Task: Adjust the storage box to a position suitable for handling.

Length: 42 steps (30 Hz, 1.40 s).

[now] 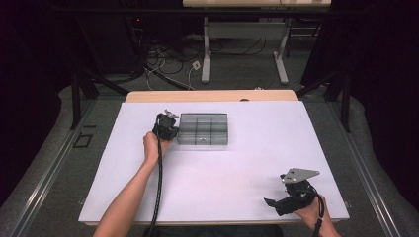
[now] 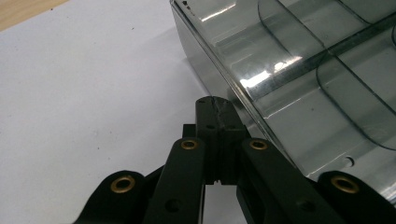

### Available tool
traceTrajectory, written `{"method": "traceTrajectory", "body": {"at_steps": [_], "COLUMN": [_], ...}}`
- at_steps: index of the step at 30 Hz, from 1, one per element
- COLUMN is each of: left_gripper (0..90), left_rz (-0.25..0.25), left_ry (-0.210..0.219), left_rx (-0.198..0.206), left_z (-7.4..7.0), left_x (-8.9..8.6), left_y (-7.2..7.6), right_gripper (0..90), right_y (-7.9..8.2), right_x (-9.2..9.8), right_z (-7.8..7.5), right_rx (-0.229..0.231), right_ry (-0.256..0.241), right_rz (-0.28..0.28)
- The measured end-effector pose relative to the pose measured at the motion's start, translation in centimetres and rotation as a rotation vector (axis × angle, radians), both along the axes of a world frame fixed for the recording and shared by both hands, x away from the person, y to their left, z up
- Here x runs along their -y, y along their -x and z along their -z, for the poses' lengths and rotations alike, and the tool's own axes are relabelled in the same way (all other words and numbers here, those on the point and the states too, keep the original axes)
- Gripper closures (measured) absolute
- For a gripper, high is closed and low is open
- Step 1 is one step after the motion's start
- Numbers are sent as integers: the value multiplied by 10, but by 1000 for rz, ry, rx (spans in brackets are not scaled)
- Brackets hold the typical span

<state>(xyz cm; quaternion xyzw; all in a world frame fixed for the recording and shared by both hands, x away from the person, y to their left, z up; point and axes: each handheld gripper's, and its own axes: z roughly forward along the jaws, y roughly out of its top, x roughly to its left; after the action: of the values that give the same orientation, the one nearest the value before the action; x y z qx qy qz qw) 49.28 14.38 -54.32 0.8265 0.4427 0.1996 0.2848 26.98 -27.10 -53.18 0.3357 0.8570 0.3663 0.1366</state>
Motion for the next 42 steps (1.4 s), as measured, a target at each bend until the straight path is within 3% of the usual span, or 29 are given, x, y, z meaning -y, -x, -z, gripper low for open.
{"method": "traceTrajectory", "body": {"at_steps": [20,30,35,39,40,42], "left_gripper": [899,895,833,655,655,504], "left_rz": [51,54,54,67,62,66], "left_ry": [-1,9,14,6,10,-2], "left_rx": [8,16,1,-13,-22,-31], "left_z": [1,-3,-8,-12,-13,-16], "left_x": [27,27,20,10,7,3], "left_y": [1,4,11,21,24,31], "right_gripper": [0,0,0,0,0,0], "right_y": [0,1,2,2,2,1], "right_x": [-1,-1,-1,-2,-2,-2], "right_z": [0,0,-1,-3,-3,-3], "right_rx": [-8,-11,-7,1,1,5], "right_ry": [0,-2,-1,7,7,11], "right_rz": [6,8,14,4,4,5]}}
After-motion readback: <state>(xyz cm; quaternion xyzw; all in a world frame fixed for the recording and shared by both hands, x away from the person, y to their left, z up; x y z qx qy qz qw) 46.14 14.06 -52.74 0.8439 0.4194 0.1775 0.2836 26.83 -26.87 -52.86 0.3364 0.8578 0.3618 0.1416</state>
